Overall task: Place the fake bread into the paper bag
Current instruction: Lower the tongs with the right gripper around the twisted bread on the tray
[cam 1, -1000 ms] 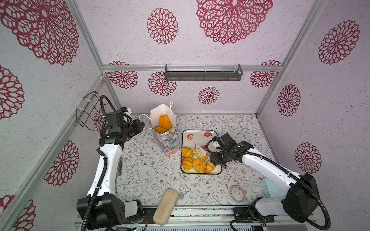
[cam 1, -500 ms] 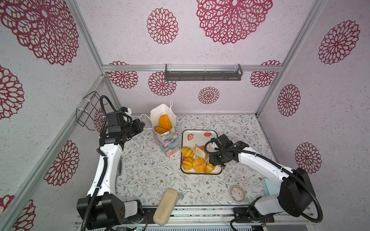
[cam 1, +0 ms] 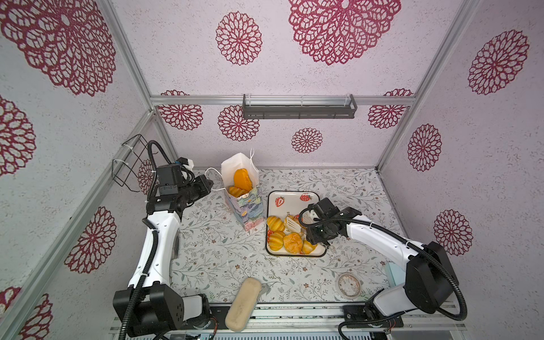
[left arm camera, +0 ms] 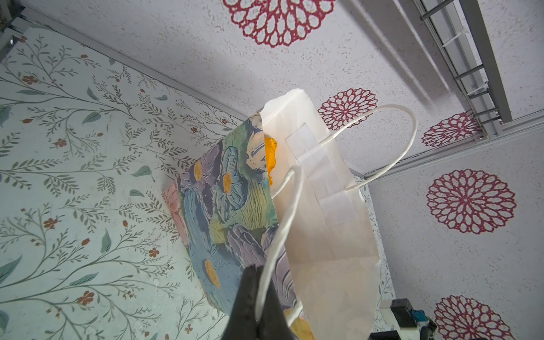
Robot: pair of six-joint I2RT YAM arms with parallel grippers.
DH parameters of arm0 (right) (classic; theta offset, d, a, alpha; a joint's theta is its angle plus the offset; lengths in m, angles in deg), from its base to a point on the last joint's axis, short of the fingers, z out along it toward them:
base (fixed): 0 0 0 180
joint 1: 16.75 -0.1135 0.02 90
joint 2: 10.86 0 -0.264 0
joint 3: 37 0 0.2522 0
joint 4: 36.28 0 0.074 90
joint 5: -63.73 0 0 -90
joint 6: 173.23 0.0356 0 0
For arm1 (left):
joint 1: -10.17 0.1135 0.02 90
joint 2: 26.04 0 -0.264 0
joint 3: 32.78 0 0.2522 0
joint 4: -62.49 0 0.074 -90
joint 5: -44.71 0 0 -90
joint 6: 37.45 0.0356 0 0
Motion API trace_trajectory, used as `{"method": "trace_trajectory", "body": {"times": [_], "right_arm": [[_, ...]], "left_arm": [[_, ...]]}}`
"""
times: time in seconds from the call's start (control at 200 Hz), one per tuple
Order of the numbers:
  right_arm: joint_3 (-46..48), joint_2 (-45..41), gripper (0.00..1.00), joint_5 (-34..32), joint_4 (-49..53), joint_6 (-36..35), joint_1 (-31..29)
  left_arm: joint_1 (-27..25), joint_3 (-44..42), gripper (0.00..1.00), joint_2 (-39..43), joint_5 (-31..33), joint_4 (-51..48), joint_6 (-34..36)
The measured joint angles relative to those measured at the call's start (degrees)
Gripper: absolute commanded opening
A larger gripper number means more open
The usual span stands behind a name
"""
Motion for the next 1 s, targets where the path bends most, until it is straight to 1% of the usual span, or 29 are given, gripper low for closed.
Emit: {"method": "trace_trajectory", "body": {"times": [0.32,0.425,0.781,1.001], "right_arm": [[0.0,1.0,0.48,0.0,0.0,-1.0,0.0],[0.0,1.0,0.48,0.0,0.0,-1.0,0.0],[0.0,-2.0,0.49,-0.5,0.9,-0.3,0.0],[0.0,-2.7,0.59,-2.2,2.1,1.0,0.0]], "left_arm": [[0.0,0.0,0.0,-0.1,0.0,0.0,0.0],[0.0,0.0,0.0,-0.2,0.0,0.0,0.0],[0.0,0.0,0.0,-0.3,0.0,0.0,0.0],[0.0,0.0,0.0,-0.3,0.0,0.0,0.0]]}}
